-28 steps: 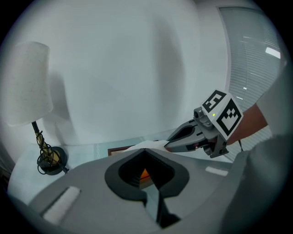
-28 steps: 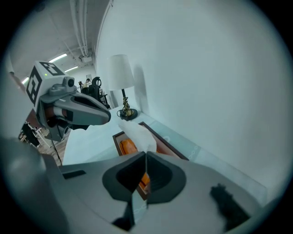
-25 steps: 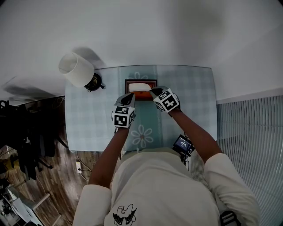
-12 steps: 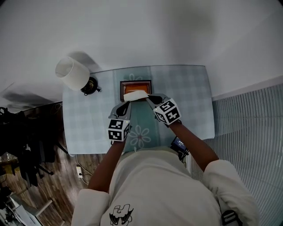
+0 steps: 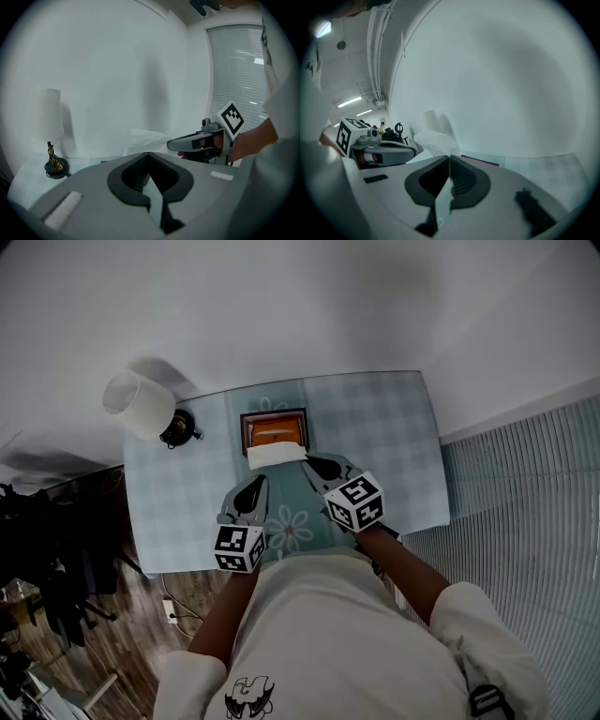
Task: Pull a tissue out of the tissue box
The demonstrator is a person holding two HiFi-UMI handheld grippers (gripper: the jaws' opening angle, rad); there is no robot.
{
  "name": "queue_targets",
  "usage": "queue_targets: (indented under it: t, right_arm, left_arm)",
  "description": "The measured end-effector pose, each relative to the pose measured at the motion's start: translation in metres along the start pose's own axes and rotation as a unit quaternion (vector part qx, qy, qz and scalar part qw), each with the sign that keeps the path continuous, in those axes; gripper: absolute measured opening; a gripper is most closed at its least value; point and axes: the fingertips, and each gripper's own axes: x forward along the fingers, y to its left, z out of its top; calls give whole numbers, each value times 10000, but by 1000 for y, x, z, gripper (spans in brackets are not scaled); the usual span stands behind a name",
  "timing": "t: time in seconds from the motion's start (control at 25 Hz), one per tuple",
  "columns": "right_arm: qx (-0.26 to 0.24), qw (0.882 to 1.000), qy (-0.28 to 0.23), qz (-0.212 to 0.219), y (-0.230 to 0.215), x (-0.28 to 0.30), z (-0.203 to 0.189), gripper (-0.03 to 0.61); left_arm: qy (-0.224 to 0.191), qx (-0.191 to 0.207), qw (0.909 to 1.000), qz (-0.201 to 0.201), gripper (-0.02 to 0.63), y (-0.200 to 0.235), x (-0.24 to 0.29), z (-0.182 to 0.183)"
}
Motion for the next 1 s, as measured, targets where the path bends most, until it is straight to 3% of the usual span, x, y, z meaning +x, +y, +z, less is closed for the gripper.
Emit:
queue_targets:
  t: [0.16,0.32,0.6,1.0]
  right_arm:
    - [441,9981,-418,78,14,-16,4,14]
    - [536,9962,-665,143,33,-34,-6,14]
    - [658,9959,-617,66,46,-44,-25,14]
    - [399,9974,-605,36,56,-42,-22,14]
  left_arm:
    - [-64,-69,10000,23,6,-4,-17,3]
    - [-121,5,9999,36,6,-10,-34,3]
    - [-99,-57,9999,-41,6,-16,-36,-4]
    - [-147,-29,9999,-43,6,-15,-40,-3]
